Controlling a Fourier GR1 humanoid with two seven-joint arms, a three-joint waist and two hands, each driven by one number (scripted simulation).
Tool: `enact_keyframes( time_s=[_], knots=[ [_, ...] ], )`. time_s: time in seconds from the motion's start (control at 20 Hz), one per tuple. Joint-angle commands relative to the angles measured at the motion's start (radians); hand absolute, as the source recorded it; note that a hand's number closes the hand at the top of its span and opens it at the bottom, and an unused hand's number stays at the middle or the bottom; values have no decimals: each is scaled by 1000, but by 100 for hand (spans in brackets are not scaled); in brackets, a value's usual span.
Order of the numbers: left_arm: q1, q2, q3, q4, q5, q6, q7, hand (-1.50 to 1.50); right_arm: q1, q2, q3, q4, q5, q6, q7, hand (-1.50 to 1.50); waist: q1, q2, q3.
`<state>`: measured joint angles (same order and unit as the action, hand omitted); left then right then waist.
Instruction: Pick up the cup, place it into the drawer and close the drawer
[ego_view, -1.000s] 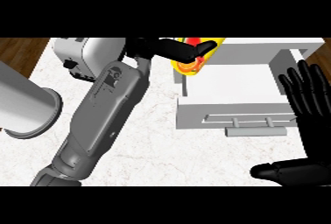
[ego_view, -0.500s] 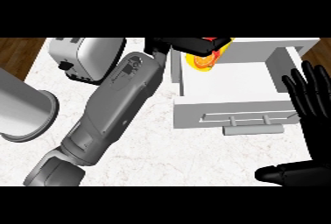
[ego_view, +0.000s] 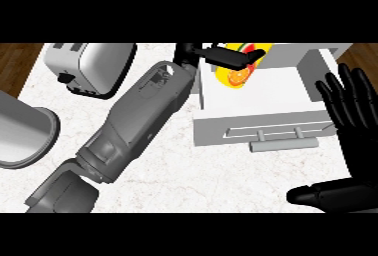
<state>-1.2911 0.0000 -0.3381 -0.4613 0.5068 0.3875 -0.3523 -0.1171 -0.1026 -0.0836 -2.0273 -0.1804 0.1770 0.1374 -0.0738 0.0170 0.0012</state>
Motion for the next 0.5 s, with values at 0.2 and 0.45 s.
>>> enact_keyframes(
  time_s=[0.2, 0.45],
  knots=[
    [-48, 0, -147, 76, 58, 48, 31, 150, -9, 12, 12, 36, 2, 10, -33, -150, -25, 4, 1],
    [-25, 0, -253, 89, 46, 111, 29, -150, -55, 22, 53, 13, 10, -2, 14, -150, -56, 12, 1]
  ],
)
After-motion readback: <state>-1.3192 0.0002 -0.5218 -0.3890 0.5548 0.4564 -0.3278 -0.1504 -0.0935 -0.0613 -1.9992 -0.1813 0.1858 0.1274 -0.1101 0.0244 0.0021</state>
